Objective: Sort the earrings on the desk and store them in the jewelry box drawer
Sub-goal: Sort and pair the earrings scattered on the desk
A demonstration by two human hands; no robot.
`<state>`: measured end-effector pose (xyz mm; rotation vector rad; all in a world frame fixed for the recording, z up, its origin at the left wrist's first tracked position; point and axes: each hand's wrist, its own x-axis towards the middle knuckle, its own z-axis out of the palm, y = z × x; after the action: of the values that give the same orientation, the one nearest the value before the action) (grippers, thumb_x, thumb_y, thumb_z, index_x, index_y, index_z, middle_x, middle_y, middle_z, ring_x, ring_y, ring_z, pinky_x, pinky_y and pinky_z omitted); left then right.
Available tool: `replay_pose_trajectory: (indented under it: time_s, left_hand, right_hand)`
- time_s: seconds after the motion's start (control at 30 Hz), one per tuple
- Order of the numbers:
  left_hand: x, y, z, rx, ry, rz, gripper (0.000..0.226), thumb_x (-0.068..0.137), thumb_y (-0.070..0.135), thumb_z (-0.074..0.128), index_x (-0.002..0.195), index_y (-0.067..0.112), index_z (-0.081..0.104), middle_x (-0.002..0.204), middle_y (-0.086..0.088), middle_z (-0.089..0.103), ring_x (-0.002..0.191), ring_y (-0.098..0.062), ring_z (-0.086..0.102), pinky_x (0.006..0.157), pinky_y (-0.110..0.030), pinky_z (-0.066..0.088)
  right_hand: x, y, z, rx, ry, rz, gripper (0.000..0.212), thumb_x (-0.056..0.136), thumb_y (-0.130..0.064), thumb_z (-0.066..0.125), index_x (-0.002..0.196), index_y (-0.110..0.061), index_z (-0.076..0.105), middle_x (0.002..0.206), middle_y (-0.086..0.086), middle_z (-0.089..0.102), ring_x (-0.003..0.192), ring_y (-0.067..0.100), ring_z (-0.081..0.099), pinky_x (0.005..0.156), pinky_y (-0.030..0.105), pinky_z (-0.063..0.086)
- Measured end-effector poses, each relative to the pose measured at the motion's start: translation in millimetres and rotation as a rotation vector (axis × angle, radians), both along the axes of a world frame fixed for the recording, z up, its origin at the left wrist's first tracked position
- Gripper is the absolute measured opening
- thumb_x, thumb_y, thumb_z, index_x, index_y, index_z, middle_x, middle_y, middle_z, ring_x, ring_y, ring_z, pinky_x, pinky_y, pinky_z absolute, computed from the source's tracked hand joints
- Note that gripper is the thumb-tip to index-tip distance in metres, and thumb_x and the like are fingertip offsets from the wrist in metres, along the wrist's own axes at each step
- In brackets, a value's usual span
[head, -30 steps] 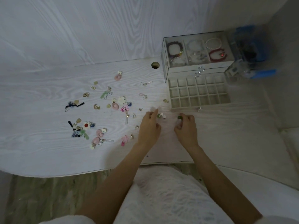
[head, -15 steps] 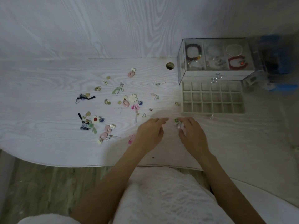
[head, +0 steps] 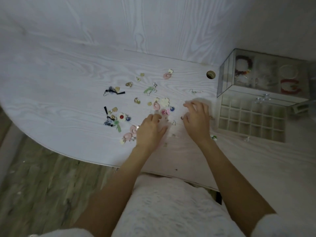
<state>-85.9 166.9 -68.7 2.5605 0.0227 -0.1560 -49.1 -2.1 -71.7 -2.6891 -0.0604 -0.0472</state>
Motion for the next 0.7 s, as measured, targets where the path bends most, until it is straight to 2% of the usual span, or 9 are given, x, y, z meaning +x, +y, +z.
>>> replay_pose_trajectory:
  time_s: [0.13,0.27,0.37,0.43,0.53,0.63,0.7]
  left_hand:
    - [11,-6,-3,0.014,0.088,-0.022,0.028,0.085,0.023,0.061,0.107,0.007,0.054,0.099,-0.012,0.061,0.084,-0.028,0.058,0.065,-0.032,0.039]
    - [7,11,-6,-0.003,0.097,0.006,0.013,0.087,0.016,0.058,0.095,0.006,0.058,0.091,-0.012,0.062,0.079,-0.03,0.059,0.064,-0.033,0.041]
    - [5,28,-8,0.006,0.102,0.027,0.014,0.086,0.019,0.06,0.092,0.007,0.059,0.09,-0.012,0.063,0.077,-0.028,0.059,0.062,-0.031,0.039]
    - [6,37,-7,-0.011,0.113,0.045,0.022,0.083,0.026,0.065,0.095,0.007,0.06,0.092,-0.009,0.064,0.078,-0.025,0.059,0.066,-0.032,0.045]
    - [16,44,-1,-0.05,0.063,0.061,0.032,0.081,0.031,0.069,0.101,0.007,0.061,0.094,-0.008,0.064,0.077,-0.023,0.06,0.07,-0.033,0.049]
    - [39,38,2,-0.034,-0.035,0.037,0.032,0.082,0.02,0.068,0.109,0.006,0.06,0.102,-0.014,0.063,0.086,-0.028,0.06,0.072,-0.036,0.048]
    - [55,26,0,0.035,-0.071,-0.001,0.03,0.08,0.011,0.066,0.109,0.005,0.062,0.103,-0.019,0.062,0.091,-0.037,0.058,0.066,-0.041,0.049]
  right_hand:
    - [17,-5,-2,0.036,0.027,-0.02,0.034,0.084,-0.004,0.049,0.116,-0.01,0.058,0.125,0.009,0.053,0.118,0.03,0.04,0.099,0.038,0.036]
    - [26,-6,-12,0.053,0.079,0.01,0.025,0.089,-0.005,0.048,0.109,-0.008,0.061,0.115,0.01,0.057,0.108,0.03,0.046,0.088,0.028,0.034]
    - [26,-3,-17,0.057,0.08,0.028,0.017,0.09,-0.007,0.05,0.099,-0.007,0.064,0.106,0.01,0.058,0.099,0.028,0.05,0.078,0.025,0.033]
    - [25,1,-16,0.069,0.079,0.028,0.016,0.089,-0.006,0.051,0.097,-0.006,0.064,0.105,0.01,0.059,0.097,0.027,0.05,0.075,0.026,0.036]
    - [33,8,-8,0.022,0.042,0.059,0.017,0.087,-0.008,0.053,0.1,-0.007,0.065,0.104,0.01,0.06,0.096,0.028,0.05,0.079,0.031,0.039]
    - [62,16,3,0.01,-0.033,0.148,0.02,0.085,-0.005,0.054,0.101,-0.008,0.065,0.102,0.01,0.062,0.098,0.028,0.051,0.086,0.035,0.042]
    - [89,25,8,0.013,-0.026,0.211,0.028,0.085,-0.003,0.053,0.11,-0.01,0.063,0.112,0.009,0.061,0.107,0.027,0.049,0.092,0.037,0.042]
